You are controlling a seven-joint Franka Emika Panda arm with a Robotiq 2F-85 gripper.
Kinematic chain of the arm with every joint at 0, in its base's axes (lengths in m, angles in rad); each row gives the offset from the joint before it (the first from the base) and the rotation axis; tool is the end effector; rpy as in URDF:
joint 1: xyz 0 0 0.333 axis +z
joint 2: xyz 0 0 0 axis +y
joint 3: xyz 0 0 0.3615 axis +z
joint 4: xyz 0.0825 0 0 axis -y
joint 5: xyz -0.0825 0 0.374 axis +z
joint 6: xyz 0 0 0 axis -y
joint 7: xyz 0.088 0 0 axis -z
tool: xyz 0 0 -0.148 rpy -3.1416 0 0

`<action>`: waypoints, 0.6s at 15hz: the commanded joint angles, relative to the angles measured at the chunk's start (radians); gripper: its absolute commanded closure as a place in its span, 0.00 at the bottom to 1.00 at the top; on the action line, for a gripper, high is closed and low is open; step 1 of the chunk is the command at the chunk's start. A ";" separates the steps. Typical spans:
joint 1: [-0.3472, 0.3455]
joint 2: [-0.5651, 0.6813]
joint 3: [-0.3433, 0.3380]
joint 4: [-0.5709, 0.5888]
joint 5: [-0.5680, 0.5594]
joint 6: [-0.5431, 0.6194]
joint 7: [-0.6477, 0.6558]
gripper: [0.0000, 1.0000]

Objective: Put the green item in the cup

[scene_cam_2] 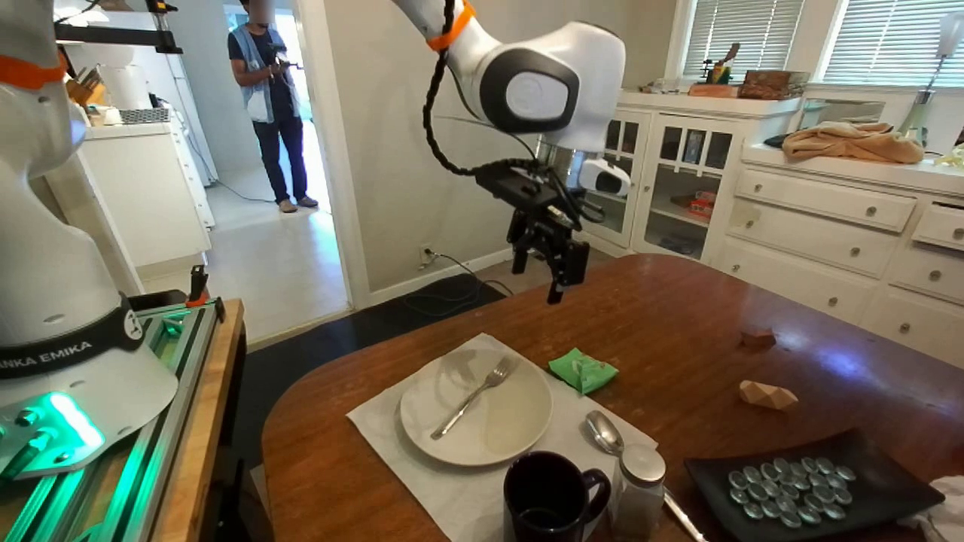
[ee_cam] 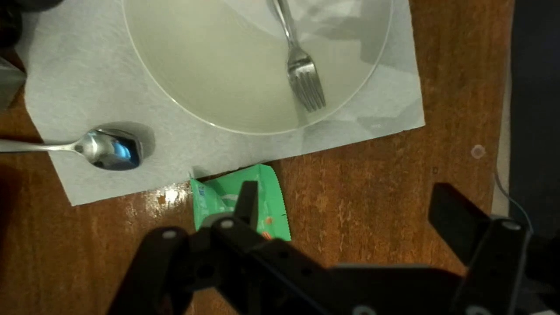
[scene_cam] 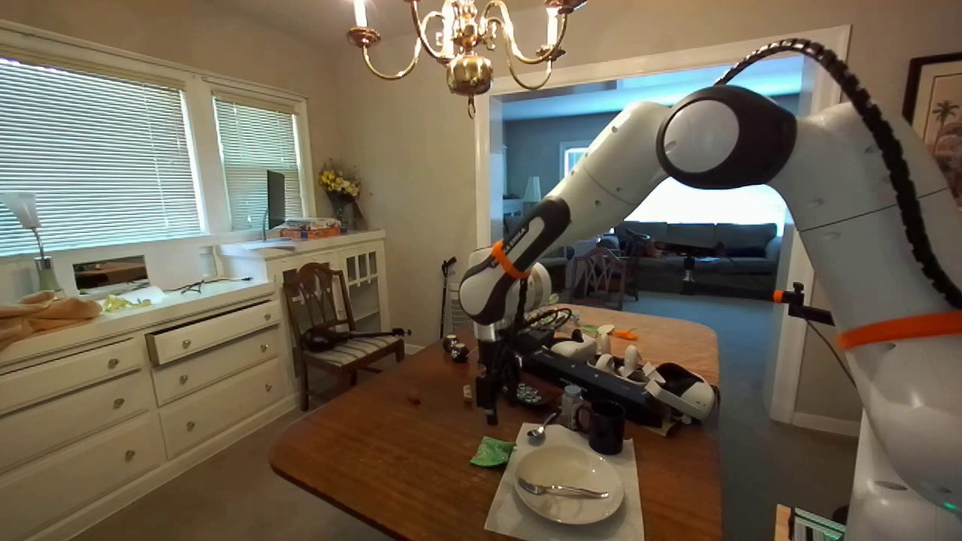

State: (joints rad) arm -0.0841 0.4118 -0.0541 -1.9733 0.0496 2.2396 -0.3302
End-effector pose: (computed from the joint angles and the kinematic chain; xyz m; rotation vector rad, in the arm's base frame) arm 0.5975 -0.0789 0.2570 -3.0765 -0.2488 0.2121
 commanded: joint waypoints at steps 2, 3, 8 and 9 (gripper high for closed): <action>-0.007 0.202 0.024 0.157 -0.017 0.105 0.066 0.00; -0.003 0.224 0.014 0.189 -0.039 0.122 0.080 0.00; 0.019 0.314 -0.026 0.302 -0.150 0.165 0.132 0.00; 0.025 0.322 -0.034 0.307 -0.169 0.163 0.150 0.00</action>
State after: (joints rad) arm -0.0819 0.6783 -0.0651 -1.7156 -0.0612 2.3880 -0.2370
